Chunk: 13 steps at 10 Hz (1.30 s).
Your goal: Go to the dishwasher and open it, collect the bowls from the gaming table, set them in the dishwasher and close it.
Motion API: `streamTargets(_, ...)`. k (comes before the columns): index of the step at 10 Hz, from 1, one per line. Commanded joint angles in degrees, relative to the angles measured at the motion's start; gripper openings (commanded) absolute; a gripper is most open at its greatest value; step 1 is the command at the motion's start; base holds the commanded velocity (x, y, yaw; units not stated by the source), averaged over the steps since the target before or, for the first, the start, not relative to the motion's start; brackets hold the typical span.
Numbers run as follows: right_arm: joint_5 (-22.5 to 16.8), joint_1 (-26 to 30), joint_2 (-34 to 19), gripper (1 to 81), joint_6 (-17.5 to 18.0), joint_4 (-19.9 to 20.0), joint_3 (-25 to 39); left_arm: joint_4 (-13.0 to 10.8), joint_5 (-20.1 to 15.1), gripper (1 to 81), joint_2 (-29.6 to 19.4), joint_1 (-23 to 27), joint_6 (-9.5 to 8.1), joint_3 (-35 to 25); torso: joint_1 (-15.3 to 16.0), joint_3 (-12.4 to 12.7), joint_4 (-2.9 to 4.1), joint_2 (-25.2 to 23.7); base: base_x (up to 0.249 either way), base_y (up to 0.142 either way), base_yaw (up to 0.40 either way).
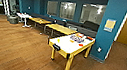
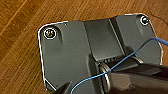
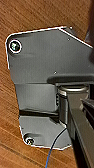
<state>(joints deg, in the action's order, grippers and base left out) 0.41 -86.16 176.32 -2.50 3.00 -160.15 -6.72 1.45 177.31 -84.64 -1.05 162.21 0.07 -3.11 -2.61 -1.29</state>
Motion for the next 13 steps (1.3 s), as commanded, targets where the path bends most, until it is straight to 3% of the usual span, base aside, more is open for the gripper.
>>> streamTargets(1,-3.2,2.9,0.0,81.1,-0.1,0.3,-0.1,-0.3,-2.9,81.1,0.2,2.8,0.52,0.1,0.0,0.0,0.00,0.0,0.000,0.000,-0.351)
streamTargets(5,-3.2,2.9,0.1,81.1,-0.2,0.3,0.2,-0.3,-2.9,81.1,0.0,2.8,0.52,0.1,0.0,0.0,0.00,0.0,0.000,0.000,-0.211)
streamTargets(13,-3.2,2.7,0.3,81.1,-0.2,0.3,0.4,-0.4,-2.9,81.1,0.0,2.8,0.61,0.1,0.0,0.0,0.00,0.0,0.000,0.000,0.000)
